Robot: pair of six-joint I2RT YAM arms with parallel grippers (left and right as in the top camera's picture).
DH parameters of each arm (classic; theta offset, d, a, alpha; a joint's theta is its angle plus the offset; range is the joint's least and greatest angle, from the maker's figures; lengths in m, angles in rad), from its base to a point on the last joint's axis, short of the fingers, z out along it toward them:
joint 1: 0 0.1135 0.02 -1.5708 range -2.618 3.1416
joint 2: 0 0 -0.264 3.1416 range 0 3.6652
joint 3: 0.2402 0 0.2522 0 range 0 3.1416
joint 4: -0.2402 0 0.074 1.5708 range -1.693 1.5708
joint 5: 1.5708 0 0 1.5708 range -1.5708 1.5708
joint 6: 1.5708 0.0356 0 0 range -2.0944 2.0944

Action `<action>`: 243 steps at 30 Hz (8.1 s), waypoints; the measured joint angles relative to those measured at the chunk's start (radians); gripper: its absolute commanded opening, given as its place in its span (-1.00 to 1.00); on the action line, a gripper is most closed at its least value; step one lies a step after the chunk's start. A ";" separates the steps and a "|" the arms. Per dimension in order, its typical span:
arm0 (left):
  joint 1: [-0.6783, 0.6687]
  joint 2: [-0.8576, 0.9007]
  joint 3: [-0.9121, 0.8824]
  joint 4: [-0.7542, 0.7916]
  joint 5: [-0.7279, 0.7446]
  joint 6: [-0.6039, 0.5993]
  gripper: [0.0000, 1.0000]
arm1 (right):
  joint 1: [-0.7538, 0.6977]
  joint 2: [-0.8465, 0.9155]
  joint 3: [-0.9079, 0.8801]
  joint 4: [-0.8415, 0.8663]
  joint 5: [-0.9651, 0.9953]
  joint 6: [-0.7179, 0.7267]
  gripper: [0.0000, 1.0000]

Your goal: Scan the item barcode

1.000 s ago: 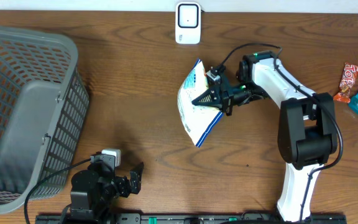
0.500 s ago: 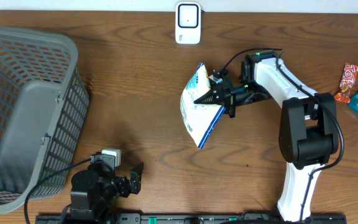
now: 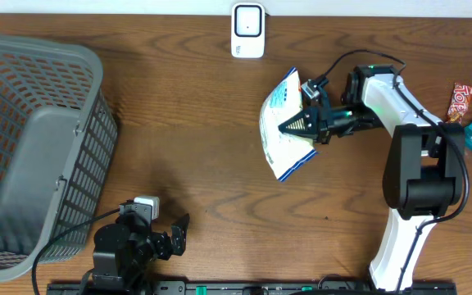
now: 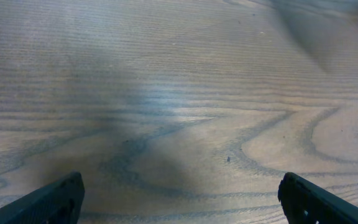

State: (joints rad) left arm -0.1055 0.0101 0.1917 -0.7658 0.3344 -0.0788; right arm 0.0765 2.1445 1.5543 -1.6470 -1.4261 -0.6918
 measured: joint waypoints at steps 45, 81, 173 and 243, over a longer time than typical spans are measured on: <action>0.000 0.000 0.000 0.000 0.000 0.000 0.99 | 0.345 0.380 0.646 1.562 1.336 0.338 -0.98; 0.000 0.000 0.000 0.000 0.000 0.000 1.00 | -0.277 0.301 0.598 0.663 1.593 0.620 -0.98; 0.000 0.000 0.000 0.000 0.000 0.000 1.00 | -0.182 -2.027 -1.052 1.325 1.405 0.658 0.98; 0.000 0.000 0.000 0.000 0.000 0.000 0.99 | -0.127 -2.132 -1.548 1.579 1.396 0.658 0.99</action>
State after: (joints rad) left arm -0.1055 0.0101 0.1917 -0.7658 0.3344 -0.0788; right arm -0.0505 0.0120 0.0067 -0.0677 -0.0303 -0.0338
